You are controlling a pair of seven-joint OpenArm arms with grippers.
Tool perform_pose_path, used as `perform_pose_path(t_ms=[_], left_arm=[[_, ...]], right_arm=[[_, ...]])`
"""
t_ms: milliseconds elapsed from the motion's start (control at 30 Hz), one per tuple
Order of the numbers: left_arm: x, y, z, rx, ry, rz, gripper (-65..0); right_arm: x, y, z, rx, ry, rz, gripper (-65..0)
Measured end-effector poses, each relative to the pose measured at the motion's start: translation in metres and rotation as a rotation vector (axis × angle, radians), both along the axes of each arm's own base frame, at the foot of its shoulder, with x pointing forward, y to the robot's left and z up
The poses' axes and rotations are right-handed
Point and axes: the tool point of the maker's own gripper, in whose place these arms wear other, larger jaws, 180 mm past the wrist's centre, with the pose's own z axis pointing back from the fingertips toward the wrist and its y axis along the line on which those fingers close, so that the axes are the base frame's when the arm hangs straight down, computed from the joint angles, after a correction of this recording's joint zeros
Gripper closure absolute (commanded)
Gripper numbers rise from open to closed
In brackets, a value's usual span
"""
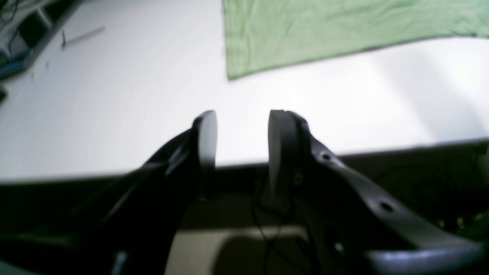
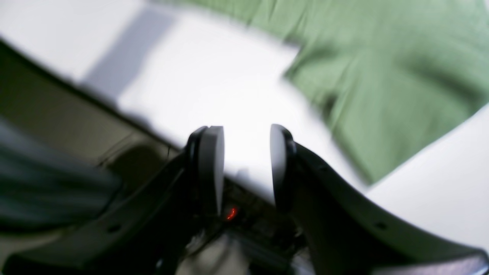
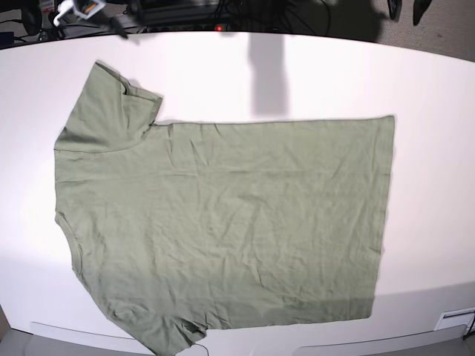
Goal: Fold the T-shirt properly
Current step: 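Move both grippers down toward the shirt edge by the sleeve and hem corner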
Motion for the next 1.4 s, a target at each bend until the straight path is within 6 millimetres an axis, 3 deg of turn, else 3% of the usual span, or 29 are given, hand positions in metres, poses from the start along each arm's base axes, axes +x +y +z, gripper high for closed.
perform_pose_path(t_ms=[133,300,400,500,600,700,800,900,1067,1167,1267,1400], left_arm=[[0.021,-0.01,0.024,0.025,-0.065,-0.046,-21.2],[0.045,-0.035,0.053,0.152,-0.122,-0.189,-21.2],[0.064,-0.043,0.05,0.276,-0.088,-0.256,-21.2],[0.081,-0.038,0.029,0.442,0.03,-0.318,-21.2],[0.102,-0.02,0.01,0.563,0.137,-0.333,-21.3],[0.125,-0.007,0.011,0.623,0.148,-0.33,-21.2],[0.134,-0.006,0.004,0.652,0.196,-0.417,-21.2],[0.135,0.001,-0.009,0.708,0.294,-0.46,-21.2],[0.139,-0.01,-0.019,0.758,0.339,-0.541,-21.2],[0.147,-0.031,-0.004,0.67,0.212,-0.546,-21.2],[0.152,-0.046,0.01,0.566,0.121,-0.508,-21.2],[0.154,-0.053,0.014,0.466,0.102,-0.477,-21.3]], right_arm=[[0.03,-0.007,0.033,-0.033,-0.125,-0.004,-21.1],[0.056,-0.026,0.065,-0.109,-0.248,-0.011,-21.1],[0.065,-0.036,0.072,-0.268,-0.31,0.055,-21.1],[0.071,-0.053,0.048,-0.553,-0.235,0.173,-21.1],[0.072,-0.079,0.021,-0.806,-0.071,0.294,-21.1],[0.077,-0.11,0.015,-0.979,0.035,0.301,-21.1],[0.071,-0.13,0.011,-1.113,0.133,0.364,-21.1],[0.067,-0.133,0.007,-1.153,0.179,0.465,-21.1],[0.092,-0.119,0.028,-1.154,0.042,0.456,-21.1],[0.096,-0.111,0.036,-1.138,0.004,0.434,-21.1],[0.095,-0.116,0.036,-1.159,0.027,0.414,-21.1],[0.095,-0.118,0.036,-1.164,0.033,0.409,-21.1]])
